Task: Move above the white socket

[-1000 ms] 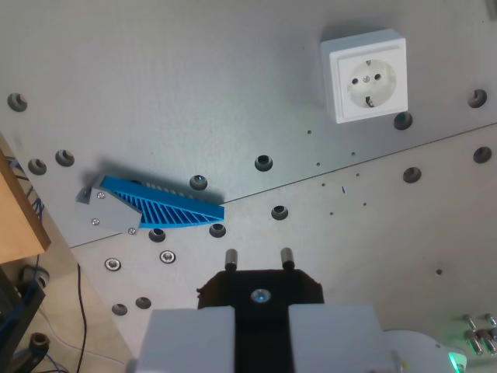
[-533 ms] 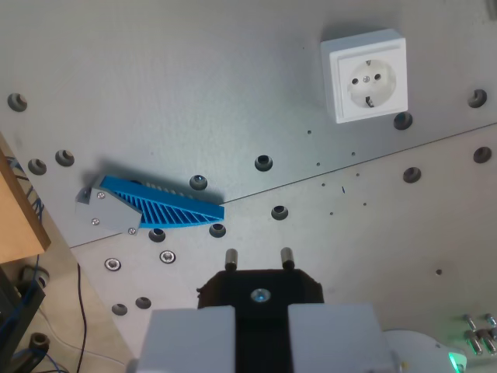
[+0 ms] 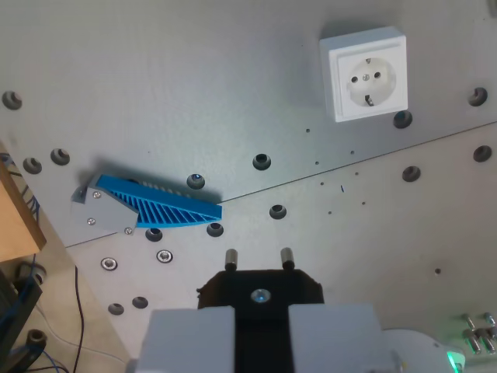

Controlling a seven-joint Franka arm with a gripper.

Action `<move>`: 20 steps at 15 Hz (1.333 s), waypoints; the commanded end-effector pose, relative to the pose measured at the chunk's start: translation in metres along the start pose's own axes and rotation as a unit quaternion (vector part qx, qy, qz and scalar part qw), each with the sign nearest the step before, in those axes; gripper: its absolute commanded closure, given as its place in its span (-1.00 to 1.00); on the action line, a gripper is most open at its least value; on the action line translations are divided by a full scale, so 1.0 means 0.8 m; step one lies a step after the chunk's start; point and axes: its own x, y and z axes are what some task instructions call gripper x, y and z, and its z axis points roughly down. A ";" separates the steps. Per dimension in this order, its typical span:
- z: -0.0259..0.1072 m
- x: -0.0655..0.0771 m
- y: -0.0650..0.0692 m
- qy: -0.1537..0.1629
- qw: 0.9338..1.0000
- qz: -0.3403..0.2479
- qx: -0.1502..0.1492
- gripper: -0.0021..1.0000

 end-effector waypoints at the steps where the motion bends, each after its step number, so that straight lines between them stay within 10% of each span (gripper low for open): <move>1: 0.012 -0.001 0.009 0.024 1.000 -0.013 0.011 1.00; 20: 0.120 -0.001 0.055 0.032 0.998 -0.052 0.010 1.00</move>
